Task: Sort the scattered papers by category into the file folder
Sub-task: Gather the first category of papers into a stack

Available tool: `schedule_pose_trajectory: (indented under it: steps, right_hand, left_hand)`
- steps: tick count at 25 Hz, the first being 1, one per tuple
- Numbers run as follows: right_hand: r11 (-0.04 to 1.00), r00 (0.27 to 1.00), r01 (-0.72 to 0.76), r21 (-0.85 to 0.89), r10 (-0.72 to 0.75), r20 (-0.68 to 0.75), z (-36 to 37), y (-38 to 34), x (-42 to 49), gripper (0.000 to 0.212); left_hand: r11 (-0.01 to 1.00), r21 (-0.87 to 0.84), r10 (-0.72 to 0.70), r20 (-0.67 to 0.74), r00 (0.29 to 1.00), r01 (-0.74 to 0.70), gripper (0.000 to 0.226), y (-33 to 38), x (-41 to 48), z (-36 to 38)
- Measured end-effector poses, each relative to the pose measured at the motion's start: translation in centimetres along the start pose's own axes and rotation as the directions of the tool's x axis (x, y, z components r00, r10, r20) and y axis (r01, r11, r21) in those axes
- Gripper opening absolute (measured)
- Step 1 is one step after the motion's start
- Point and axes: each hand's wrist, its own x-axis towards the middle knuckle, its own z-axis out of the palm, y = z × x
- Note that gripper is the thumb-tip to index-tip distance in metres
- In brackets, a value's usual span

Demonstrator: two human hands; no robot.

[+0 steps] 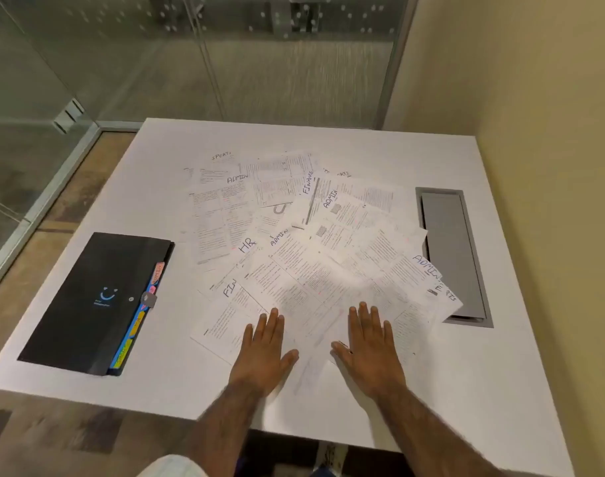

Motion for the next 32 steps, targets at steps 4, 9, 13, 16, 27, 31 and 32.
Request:
schedule_pose_trajectory:
  steps: [4, 9, 13, 16, 27, 31, 32]
  right_hand:
    - [1.0, 0.999, -0.017, 0.004, 0.017, 0.038, 1.8, 1.4, -0.1, 0.1]
    - [1.0, 0.995, -0.018, -0.023, 0.02, 0.094, 2.5, 1.7, 0.1, 0.102]
    - [1.0, 0.997, -0.024, -0.016, 0.025, 0.074, 1.7, 1.4, 0.0, 0.101]
    - [0.998, 0.997, -0.062, -0.005, 0.062, 0.051, 0.1, 0.5, -0.3, 0.096]
    - [0.926, 0.921, -0.352, 0.135, 0.368, -0.125, -3.5, 2.2, 0.6, 0.087]
    - [0.908, 0.891, -0.374, 0.187, 0.408, -0.2, -5.0, 6.4, 2.8, 0.088]
    - [0.903, 0.886, -0.379, 0.205, 0.418, -0.202, -5.3, 7.5, 3.5, 0.09]
  left_hand:
    - [0.999, -0.038, -0.023, 0.001, 1.0, 0.023, 0.106, 0.5, 0.6, 1.2]
    - [0.999, -0.03, -0.012, 0.018, 1.0, 0.013, 0.113, 0.4, 0.6, 1.1]
    - [1.0, -0.023, -0.019, -0.011, 1.0, 0.019, 0.101, 0.4, -0.5, 0.7]
    - [0.998, -0.016, 0.057, -0.027, 0.998, -0.058, 0.096, 0.5, -0.1, -0.1]
    - [0.898, 0.19, 0.405, -0.007, 0.914, -0.396, 0.087, 4.8, 6.2, -5.7]
    - [0.898, 0.202, 0.403, -0.021, 0.915, -0.391, 0.08, 8.5, 8.9, -6.4]
    - [0.901, 0.206, 0.393, -0.013, 0.92, -0.382, 0.079, 9.0, 9.7, -6.4]
